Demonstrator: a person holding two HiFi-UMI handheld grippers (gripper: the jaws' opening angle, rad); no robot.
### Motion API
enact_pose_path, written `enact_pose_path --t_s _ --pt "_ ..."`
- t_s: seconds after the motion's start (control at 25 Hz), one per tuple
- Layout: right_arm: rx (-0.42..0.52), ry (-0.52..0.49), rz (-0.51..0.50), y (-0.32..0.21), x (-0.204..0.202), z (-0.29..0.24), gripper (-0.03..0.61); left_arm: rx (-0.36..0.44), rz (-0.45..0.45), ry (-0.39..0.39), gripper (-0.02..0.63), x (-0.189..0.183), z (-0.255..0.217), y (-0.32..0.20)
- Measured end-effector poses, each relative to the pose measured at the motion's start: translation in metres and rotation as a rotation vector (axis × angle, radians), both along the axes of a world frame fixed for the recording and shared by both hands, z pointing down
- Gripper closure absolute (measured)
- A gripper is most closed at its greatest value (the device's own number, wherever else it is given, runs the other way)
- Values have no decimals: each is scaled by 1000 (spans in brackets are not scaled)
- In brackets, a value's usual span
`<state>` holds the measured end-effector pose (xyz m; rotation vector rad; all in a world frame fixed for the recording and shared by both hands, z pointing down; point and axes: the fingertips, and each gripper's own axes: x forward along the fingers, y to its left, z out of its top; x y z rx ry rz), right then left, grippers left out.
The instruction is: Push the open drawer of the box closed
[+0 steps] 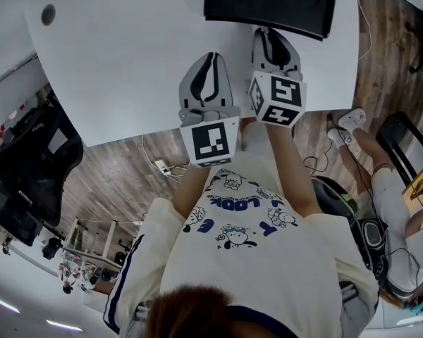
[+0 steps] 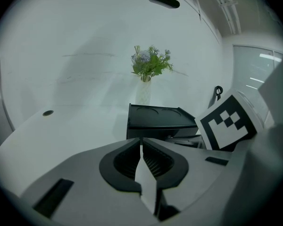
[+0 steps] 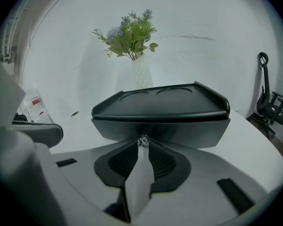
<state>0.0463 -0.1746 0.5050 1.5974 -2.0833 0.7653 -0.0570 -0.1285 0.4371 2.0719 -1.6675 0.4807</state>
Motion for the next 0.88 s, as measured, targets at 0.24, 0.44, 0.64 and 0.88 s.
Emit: enact_pose_path --t_s 0.24,0.44,0.64,0.88 --pt "5 -7 15 -8 1 0 494 3 7 4 586 1 0 -3" --pt "8 -7 17 -10 -1 -1 494 0 5 2 586 -4 0 -2" --pt "5 -18 21 -8 -2 0 492 1 -1 9 586 -6 -1 1" --pt "19 -45 28 -5 2 -11 400 43 6 19 586 -2 -14 -4"
